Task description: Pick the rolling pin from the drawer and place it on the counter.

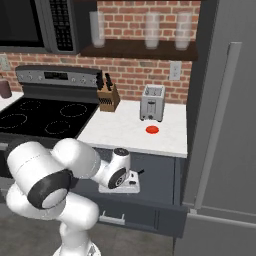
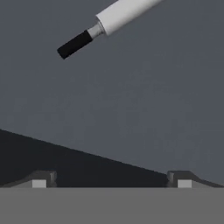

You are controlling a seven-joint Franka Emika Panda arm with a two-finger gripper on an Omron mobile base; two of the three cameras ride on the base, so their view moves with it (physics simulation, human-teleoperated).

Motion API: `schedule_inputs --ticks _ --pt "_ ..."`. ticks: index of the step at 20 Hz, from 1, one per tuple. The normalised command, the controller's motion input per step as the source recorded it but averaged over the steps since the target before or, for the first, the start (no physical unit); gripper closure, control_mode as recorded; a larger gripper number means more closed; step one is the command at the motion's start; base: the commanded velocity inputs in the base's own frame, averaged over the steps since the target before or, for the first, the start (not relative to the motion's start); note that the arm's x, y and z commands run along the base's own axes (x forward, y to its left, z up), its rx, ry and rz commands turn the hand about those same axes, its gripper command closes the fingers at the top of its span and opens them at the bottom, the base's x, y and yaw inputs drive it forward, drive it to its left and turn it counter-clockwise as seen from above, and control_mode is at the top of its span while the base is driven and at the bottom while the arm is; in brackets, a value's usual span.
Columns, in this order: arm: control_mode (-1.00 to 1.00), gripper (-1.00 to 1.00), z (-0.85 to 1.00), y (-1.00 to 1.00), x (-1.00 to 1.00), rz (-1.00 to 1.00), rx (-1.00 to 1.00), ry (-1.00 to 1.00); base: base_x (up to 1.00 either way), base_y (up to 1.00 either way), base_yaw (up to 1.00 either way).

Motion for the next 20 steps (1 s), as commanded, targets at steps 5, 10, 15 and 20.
schedule_inputs --ticks 5,10,15,20 --pt "-1.0 -1.0 0.67 -0.01 -0.13 0.1 0.09 -0.11 0.0 0.0 0.0" --pt "-1.0 -1.0 0.44 0.0 0.42 0.01 0.13 -0.07 0.0 0.0 0.0" --pt "-1.0 -1.0 0.03 0.0 0.64 0.0 0.1 0.0 0.0 0.0 0.0" --pt "-1.0 -1.0 -0.03 0.0 0.64 -0.08 0.05 0.02 0.0 0.0 0.0"
